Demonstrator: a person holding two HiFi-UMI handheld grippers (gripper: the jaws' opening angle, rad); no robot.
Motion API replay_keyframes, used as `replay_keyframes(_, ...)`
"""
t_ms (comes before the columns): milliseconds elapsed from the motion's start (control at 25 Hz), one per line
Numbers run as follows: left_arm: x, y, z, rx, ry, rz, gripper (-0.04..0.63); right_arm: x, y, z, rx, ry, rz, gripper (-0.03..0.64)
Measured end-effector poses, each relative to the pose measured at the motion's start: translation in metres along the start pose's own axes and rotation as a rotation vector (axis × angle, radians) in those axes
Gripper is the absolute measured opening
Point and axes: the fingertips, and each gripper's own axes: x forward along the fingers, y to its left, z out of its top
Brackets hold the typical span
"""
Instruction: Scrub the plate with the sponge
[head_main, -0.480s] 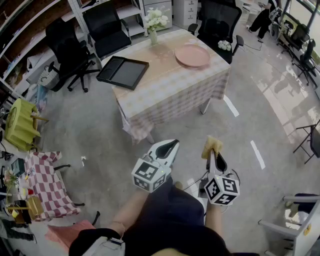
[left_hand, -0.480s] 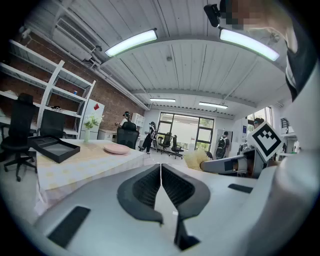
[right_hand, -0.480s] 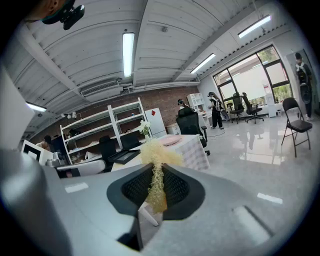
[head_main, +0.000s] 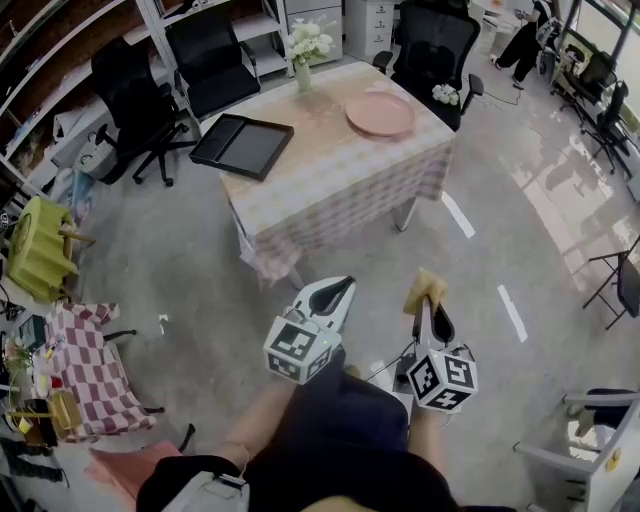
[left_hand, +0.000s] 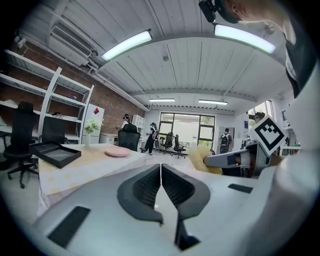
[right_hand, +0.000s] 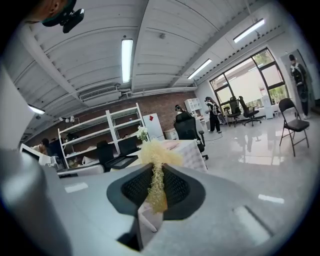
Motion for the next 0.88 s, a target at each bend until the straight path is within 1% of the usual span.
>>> replay_keyframes(240, 0.025, 0.008, 0.003, 0.003, 0.002, -0.011, 0.015, 0.015, -0.015, -0.001, 0.022, 0.017, -0.018, 0.049)
replay_keyframes(440, 0.054, 0.018, 0.010, 0.005, 0.004, -0.032, 0.015, 0.037, -0.028, 0.009, 0.019, 0.023, -0.032, 0.049)
replay_keyframes(680, 0.092, 0.036, 0.024, -0.002, 0.002, -0.042, 0.015, 0.075, -0.034, 0.029, 0.016, 0.019, -0.015, 0.049)
replay_keyframes(880, 0.120, 0.060, 0.034, -0.010, 0.004, -0.031, 0.015, 0.112, -0.036, 0.043, 0.014, 0.028, 0.003, 0.049)
